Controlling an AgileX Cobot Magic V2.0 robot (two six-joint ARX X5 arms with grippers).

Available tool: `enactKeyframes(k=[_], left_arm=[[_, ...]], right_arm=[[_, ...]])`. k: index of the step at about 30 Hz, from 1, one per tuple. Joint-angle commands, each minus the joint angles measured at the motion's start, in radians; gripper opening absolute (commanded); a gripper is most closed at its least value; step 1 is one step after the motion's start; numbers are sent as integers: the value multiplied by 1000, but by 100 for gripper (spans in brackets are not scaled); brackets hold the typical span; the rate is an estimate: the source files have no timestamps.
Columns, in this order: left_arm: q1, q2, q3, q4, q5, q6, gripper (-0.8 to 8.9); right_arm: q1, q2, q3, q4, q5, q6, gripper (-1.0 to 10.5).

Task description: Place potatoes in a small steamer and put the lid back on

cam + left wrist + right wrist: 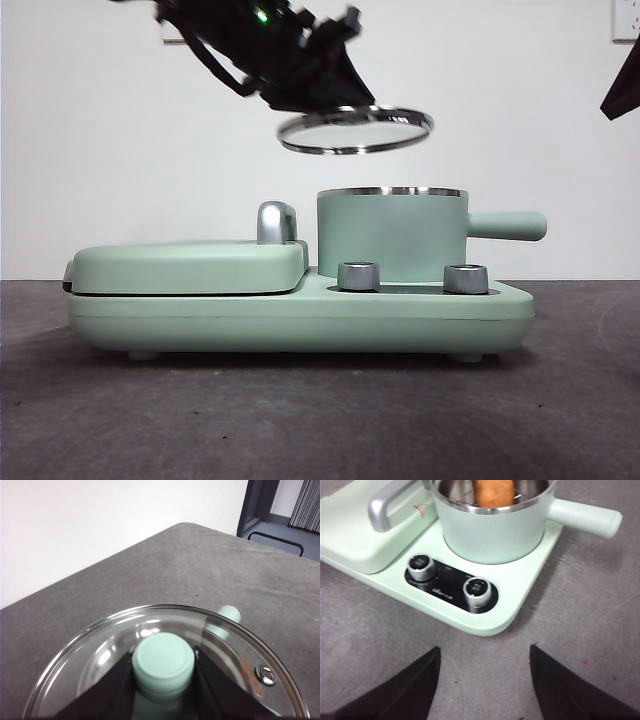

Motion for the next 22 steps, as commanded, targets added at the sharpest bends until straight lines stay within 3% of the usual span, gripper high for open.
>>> enactKeyframes(k=[1, 22], left_arm=[[-19, 54, 75, 35, 0, 51, 14], [-48, 197, 131, 116, 0, 74, 14]], right_arm=[[5, 5, 3, 1, 6, 10, 272], [5, 5, 3, -24, 10, 10, 272]])
